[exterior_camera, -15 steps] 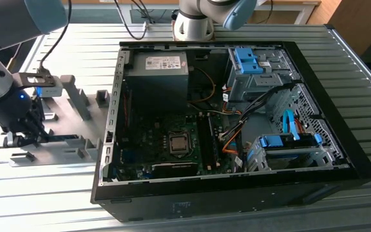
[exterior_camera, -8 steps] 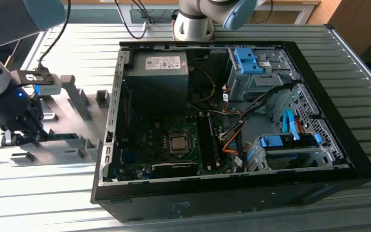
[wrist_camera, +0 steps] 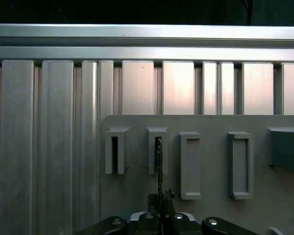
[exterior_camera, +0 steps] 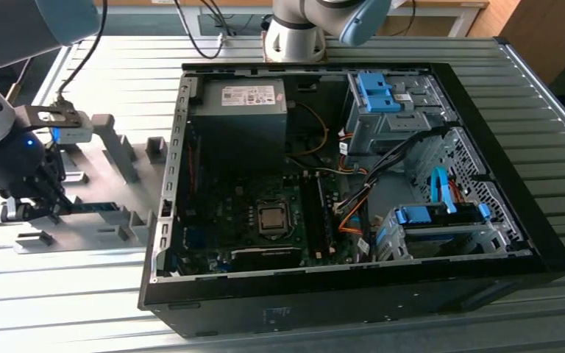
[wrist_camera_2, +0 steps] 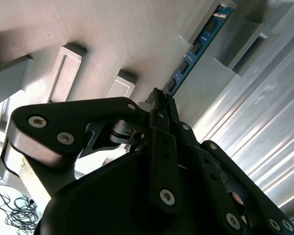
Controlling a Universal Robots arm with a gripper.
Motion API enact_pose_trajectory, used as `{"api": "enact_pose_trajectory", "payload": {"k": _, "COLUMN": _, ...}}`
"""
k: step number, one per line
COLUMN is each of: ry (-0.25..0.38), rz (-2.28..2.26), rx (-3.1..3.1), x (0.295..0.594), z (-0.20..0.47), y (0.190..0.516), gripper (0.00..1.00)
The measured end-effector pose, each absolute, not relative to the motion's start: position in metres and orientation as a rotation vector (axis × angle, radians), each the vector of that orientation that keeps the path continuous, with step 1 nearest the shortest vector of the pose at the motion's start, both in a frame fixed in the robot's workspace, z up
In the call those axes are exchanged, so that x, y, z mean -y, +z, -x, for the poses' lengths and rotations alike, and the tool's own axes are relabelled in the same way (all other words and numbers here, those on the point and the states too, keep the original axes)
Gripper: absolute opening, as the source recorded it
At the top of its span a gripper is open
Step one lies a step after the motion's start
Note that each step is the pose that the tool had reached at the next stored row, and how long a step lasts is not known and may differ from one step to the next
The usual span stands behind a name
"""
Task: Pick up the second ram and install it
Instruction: 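Pick up the second ram and move it above second insertion slot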
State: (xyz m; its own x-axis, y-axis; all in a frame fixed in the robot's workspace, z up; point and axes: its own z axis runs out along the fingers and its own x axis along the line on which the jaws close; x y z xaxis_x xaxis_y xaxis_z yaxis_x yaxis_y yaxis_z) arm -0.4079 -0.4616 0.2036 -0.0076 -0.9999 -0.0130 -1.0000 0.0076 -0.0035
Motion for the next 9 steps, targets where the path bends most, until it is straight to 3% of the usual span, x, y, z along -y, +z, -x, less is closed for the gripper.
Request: {"api": "enact_pose_trajectory", "payload": {"k": 9, "ry": 0.010, "rz": 2.205, "rx": -2.221, "x": 0.4616, "z": 0.4079, "y": 0.2102, "gripper": 0.14}}
